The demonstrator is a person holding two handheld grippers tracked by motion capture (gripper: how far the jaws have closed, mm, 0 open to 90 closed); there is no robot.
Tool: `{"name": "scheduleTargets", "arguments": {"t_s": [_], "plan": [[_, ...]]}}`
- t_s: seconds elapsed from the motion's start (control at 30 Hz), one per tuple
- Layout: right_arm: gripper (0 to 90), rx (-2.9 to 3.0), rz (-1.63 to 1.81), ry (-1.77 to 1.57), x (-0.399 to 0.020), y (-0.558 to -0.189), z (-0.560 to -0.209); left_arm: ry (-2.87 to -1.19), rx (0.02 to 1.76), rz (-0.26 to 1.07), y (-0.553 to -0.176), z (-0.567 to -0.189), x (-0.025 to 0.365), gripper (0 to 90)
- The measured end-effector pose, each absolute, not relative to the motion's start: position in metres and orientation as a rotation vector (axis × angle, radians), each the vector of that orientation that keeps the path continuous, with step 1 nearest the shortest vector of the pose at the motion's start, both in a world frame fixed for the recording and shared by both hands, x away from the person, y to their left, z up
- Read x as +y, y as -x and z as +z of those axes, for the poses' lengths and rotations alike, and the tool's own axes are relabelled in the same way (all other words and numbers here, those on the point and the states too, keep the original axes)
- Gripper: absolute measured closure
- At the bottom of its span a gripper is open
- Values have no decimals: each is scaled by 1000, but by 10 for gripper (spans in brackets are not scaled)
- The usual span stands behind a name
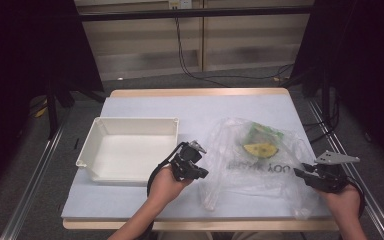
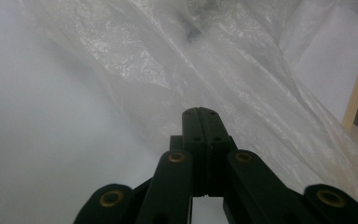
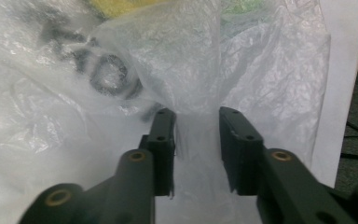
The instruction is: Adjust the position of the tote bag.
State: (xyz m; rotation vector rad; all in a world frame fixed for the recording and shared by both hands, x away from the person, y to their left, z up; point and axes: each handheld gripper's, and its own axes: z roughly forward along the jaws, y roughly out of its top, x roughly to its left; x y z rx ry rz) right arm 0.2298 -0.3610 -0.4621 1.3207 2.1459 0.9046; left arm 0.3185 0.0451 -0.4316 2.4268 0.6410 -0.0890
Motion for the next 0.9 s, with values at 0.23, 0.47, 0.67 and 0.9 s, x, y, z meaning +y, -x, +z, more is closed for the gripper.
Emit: {"name": "scheduleTargets", "arguments": {"t_s": [0.23,0.47,0.67,0.9], "plan": [[510,2133,906,-1323,-360,-222,-455,-2442,625,-70,-320,-430,39,900],[454,2120,947,-1313,-350,-216,-442,-2432,627,-73,-322,-427,43,900],[463,2138,975,-1252,-333,-220,-437,-2428,624,-76,-321,-425,45,900],[585,2199,934,-1222,-320,-231,-445,-2430,625,-90,-318,-429,43,900]]}}
